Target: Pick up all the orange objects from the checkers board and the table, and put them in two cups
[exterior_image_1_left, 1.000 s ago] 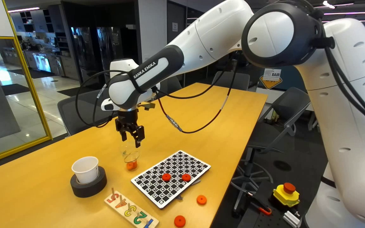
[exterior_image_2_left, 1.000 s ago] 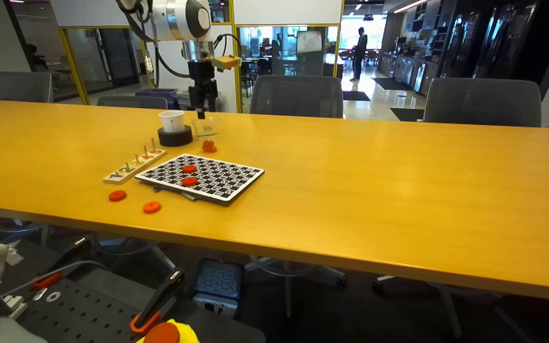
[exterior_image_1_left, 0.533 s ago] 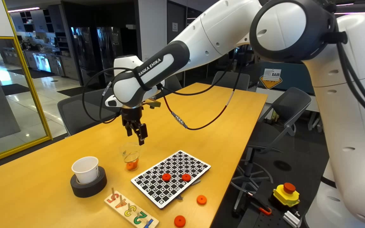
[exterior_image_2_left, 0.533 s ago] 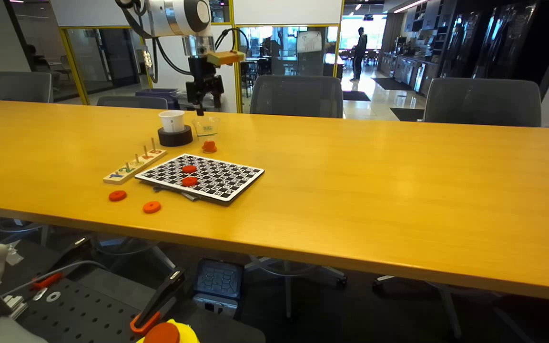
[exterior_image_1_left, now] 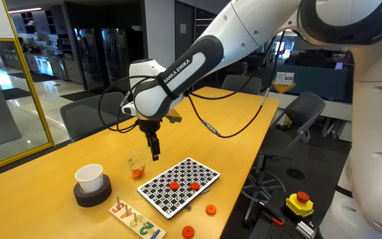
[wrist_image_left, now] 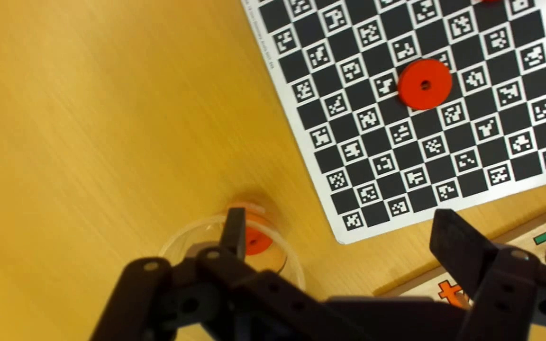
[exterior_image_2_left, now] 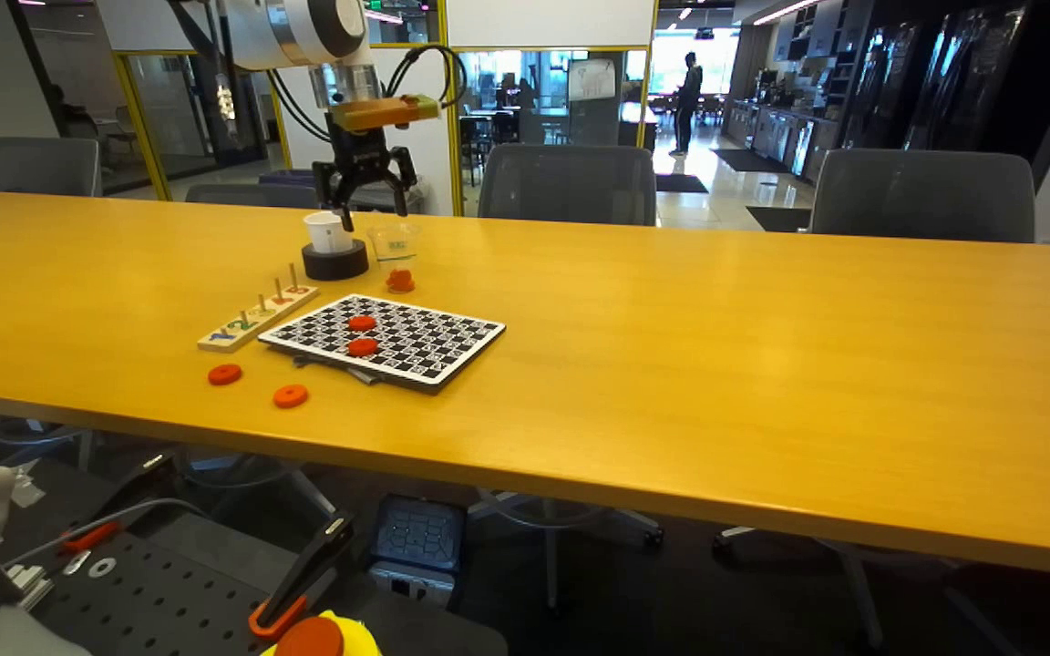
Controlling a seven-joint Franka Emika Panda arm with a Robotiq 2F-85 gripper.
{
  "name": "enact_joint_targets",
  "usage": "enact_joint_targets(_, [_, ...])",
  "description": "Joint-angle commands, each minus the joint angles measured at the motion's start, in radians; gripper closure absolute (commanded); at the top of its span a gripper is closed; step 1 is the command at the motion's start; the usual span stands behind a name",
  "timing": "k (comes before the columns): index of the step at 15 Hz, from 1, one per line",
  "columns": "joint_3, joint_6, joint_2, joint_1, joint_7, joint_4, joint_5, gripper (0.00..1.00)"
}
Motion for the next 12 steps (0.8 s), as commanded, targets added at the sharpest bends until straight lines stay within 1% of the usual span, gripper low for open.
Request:
enact_joint_targets(1, [-0.014,0.061,-0.06,0.022,0.238,-0.126,-0.031,0.0])
enact_joint_targets(3, [-0.011,0.074,-0.047,0.014,0.32,-0.157,-0.019,0.0])
enact_joint_targets(7, [-0.012,0.11,-0.028,-0.01,0.405,-0.21,0.016,0.0])
enact_joint_targets(12, [-0.01,0.184,0.006,-0.048,0.406,-0.246,0.09,0.0])
